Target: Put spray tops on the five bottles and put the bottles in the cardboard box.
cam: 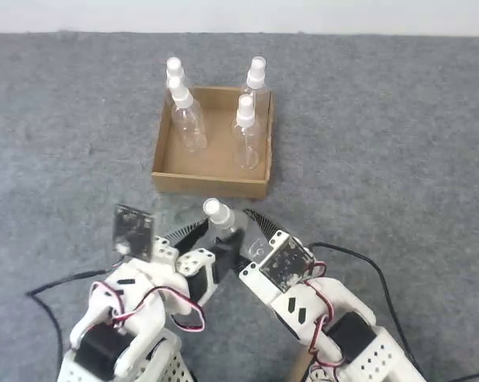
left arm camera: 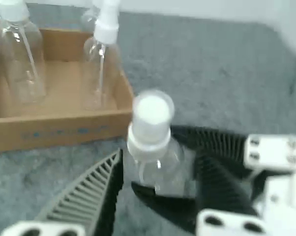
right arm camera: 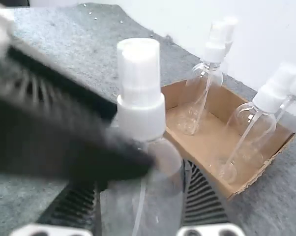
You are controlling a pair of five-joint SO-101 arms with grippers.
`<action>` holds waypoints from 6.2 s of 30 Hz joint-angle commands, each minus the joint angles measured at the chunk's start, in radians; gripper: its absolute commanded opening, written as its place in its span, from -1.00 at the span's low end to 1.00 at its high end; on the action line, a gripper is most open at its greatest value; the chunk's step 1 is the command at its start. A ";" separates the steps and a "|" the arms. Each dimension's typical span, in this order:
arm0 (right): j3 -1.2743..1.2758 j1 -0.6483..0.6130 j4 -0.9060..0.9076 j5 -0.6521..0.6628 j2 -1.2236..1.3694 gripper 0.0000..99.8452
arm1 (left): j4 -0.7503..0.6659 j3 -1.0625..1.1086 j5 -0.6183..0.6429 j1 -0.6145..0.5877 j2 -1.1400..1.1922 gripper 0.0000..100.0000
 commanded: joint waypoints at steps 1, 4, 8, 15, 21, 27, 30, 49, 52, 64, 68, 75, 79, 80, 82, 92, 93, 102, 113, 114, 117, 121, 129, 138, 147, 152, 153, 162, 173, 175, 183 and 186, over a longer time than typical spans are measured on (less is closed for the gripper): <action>0.020 0.021 -0.028 -0.020 -0.021 -0.99 | 0.005 -0.016 0.000 0.008 -0.021 -0.36; 0.021 0.022 -0.028 -0.017 -0.021 -0.99 | 0.005 -0.018 0.000 0.006 -0.021 -0.35; 0.021 0.022 -0.028 -0.014 -0.021 -0.99 | 0.015 -0.056 0.002 -0.037 -0.021 -0.35; 0.021 0.024 -0.024 -0.014 -0.021 -0.99 | 0.020 -0.130 0.046 -0.130 -0.021 -0.35; 0.021 0.024 -0.019 -0.014 -0.021 -0.99 | 0.014 -0.134 0.049 -0.135 -0.021 -0.35; 0.021 0.024 -0.021 -0.015 -0.021 -0.99 | 0.005 -0.148 0.109 -0.176 -0.023 -0.35; 0.021 0.024 -0.022 -0.014 -0.021 -0.99 | -0.032 -0.176 0.157 -0.285 -0.023 -0.35; 0.006 0.024 -0.188 -0.012 -0.021 -0.99 | -0.107 -0.176 0.285 -0.419 -0.021 -0.51; 0.006 0.024 -0.236 -0.012 -0.021 -0.99 | -0.107 -0.176 0.285 -0.419 -0.021 -0.70; 0.021 -0.088 -0.317 -0.012 -0.012 -0.99 | -0.393 0.031 0.259 -0.410 -0.021 -0.94; 0.021 -0.101 -0.289 -0.012 -0.018 -0.99 | -0.394 0.035 0.222 -0.387 -0.021 -0.93; 0.021 -0.101 -0.274 -0.012 -0.008 -0.99 | -0.304 0.027 0.143 -0.269 -0.021 -0.93; 0.021 -0.101 -0.222 -0.012 -0.010 -0.99 | -0.269 0.022 0.104 -0.236 -0.021 -0.93; 0.021 -0.101 -0.219 -0.012 -0.010 -0.99 | -0.267 0.022 0.071 -0.230 -0.021 -0.93; 0.021 -0.101 -0.214 -0.012 -0.010 -0.99 | -0.265 0.022 0.017 -0.216 -0.021 -0.93; 0.021 -0.101 -0.177 -0.012 -0.008 -0.99 | -0.239 0.036 -0.078 -0.149 -0.021 -0.93; 0.021 -0.101 -0.171 -0.012 -0.008 -0.99 | -0.239 0.036 -0.089 -0.140 -0.021 -0.93; 0.021 -0.101 -0.165 -0.012 -0.008 -0.99 | -0.212 0.039 -0.092 -0.115 -0.021 -0.93; 0.021 -0.101 -0.163 -0.012 -0.008 -0.99 | -0.140 0.041 -0.135 -0.037 -0.021 -0.93; 0.021 -0.101 -0.163 -0.012 -0.008 -0.99 | -0.141 0.041 -0.135 -0.043 -0.021 -0.93; 0.021 -0.101 -0.163 -0.012 -0.008 -0.99 | -0.144 0.033 -0.132 -0.063 -0.021 -0.93; 0.021 -0.070 -0.163 -0.012 -0.008 -0.99 | -0.199 0.033 -0.130 -0.132 -0.021 -0.93; 0.021 -0.013 -0.163 -0.017 -0.010 -0.99 | -0.285 0.035 -0.127 -0.305 -0.021 -0.93; 0.021 0.056 -0.166 -0.021 -0.019 -0.99 | -0.333 0.038 -0.089 -0.577 -0.021 -0.93; -0.095 0.110 -0.120 -0.012 -0.008 -0.99 | -0.330 0.042 0.063 -0.703 -0.021 -0.93; -0.239 0.124 -0.050 -0.011 -0.008 -0.99 | -0.373 0.071 0.064 -0.784 -0.021 -0.93; -0.256 0.124 -0.050 -0.011 -0.007 -0.99 | -0.385 0.079 0.066 -0.798 -0.021 -0.93; -0.338 0.122 -0.188 0.064 0.047 -0.99 | -0.588 0.213 0.158 -0.818 -0.021 -0.93; -0.557 0.122 -0.524 0.057 0.639 -0.99 | -0.646 0.225 0.163 -0.896 -0.021 -0.93; -0.609 0.122 -0.567 0.057 0.760 -0.99 | -0.680 0.234 0.163 -0.914 -0.021 -0.93; -0.769 0.122 -0.774 0.055 1.181 -0.99 | -0.804 0.306 0.158 -0.937 -0.021 -0.93; -0.844 0.116 -0.840 0.055 1.330 -0.99 | -0.847 0.329 0.158 -0.937 -0.021 -0.93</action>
